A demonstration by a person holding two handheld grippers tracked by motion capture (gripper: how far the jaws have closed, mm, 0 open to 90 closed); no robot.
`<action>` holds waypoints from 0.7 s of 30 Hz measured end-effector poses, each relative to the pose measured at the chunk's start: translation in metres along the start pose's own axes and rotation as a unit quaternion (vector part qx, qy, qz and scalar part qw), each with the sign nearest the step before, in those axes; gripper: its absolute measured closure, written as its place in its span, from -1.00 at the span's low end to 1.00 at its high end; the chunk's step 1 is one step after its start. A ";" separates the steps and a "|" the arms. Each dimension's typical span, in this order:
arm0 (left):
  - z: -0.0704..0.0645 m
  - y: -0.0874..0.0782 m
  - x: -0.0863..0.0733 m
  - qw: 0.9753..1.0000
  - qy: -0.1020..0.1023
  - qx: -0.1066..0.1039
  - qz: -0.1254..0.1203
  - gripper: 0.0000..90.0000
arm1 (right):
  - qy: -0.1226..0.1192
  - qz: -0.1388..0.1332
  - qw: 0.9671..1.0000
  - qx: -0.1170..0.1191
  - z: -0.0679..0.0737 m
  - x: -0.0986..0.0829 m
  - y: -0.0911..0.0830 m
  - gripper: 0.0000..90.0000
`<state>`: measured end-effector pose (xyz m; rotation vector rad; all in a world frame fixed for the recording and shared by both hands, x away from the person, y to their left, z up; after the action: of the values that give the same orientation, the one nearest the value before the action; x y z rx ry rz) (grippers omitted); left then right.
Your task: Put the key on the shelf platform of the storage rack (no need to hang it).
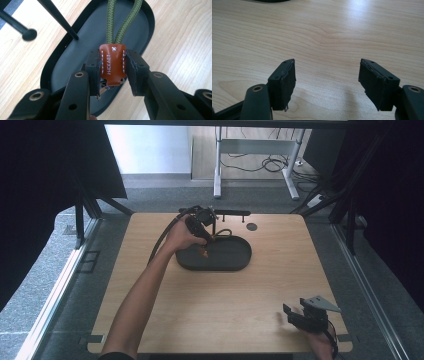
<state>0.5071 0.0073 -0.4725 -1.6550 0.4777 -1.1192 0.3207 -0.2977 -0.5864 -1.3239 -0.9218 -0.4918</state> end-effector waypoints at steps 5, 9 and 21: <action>0.006 0.013 0.001 1.000 -0.003 0.002 0.011 0.48 | 0.003 0.003 1.000 -0.001 -0.002 -0.003 0.001 -0.32; 0.009 0.023 -0.001 1.000 -0.005 0.006 0.019 0.48 | 0.001 0.005 1.000 0.000 -0.001 -0.004 0.002 -0.32; 0.007 0.051 -0.011 0.999 -0.008 0.005 0.040 0.46 | -0.002 0.008 1.000 0.001 0.000 -0.006 0.004 -0.32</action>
<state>0.5185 -0.0006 -0.5232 -1.6208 0.5221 -1.0462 0.3208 -0.2976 -0.5937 -1.3305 -0.9134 -0.4762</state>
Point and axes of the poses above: each handheld gripper's, and its own axes: y roughly forward along the jaws, x roughly out of its top, z roughly to its left, the point moved 10 cm from there along y, roughly forward along the jaws, and after that the axes turned 3 degrees about -x, right-handed, at the moved point
